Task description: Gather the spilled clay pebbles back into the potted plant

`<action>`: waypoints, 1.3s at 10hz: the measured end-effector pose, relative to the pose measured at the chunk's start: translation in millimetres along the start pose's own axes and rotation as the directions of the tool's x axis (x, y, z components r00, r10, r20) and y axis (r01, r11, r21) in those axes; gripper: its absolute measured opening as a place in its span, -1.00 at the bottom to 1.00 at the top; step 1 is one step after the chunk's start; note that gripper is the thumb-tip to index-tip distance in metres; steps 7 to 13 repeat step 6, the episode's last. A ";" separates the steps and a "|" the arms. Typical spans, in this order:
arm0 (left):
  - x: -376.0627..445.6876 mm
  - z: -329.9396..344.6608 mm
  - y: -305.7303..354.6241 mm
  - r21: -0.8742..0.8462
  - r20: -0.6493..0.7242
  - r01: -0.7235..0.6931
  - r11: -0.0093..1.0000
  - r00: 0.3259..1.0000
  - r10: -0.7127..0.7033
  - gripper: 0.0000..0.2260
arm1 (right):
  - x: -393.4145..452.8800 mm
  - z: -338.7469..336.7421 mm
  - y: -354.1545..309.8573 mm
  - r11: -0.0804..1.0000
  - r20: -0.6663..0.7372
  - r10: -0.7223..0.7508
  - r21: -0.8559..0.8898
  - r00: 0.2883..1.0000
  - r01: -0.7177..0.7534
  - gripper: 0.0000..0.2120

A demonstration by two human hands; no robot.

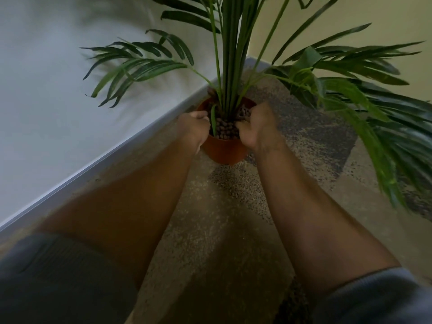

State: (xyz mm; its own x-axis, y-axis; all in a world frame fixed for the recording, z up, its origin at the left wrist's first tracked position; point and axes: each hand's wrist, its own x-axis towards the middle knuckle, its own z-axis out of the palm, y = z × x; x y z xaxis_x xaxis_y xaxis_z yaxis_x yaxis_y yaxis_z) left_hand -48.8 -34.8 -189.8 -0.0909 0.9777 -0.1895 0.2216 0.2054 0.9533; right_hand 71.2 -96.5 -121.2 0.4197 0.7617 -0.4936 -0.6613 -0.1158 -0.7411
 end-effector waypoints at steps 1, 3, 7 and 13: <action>-1.4 -4.4 -4.8 -0.065 -0.009 0.014 0.998 1.000 -0.014 -0.73 | -6.8 -2.3 3.7 1.000 -0.059 -0.022 -0.016 0.998 0.021 -0.59; -19.0 -13.1 -7.0 -0.179 -0.075 -0.008 0.984 0.997 -0.006 -0.77 | -25.9 1.7 23.8 0.965 -0.077 -0.207 -0.177 0.975 0.191 -0.72; -43.2 -48.3 -29.8 0.216 -0.149 -0.265 0.940 0.942 0.300 -0.79 | -41.8 13.6 95.7 0.112 0.417 -0.792 -0.619 0.446 0.778 -0.84; -43.2 -48.3 -29.8 0.216 -0.149 -0.265 0.940 0.942 0.300 -0.79 | -41.8 13.6 95.7 0.112 0.417 -0.792 -0.619 0.446 0.778 -0.84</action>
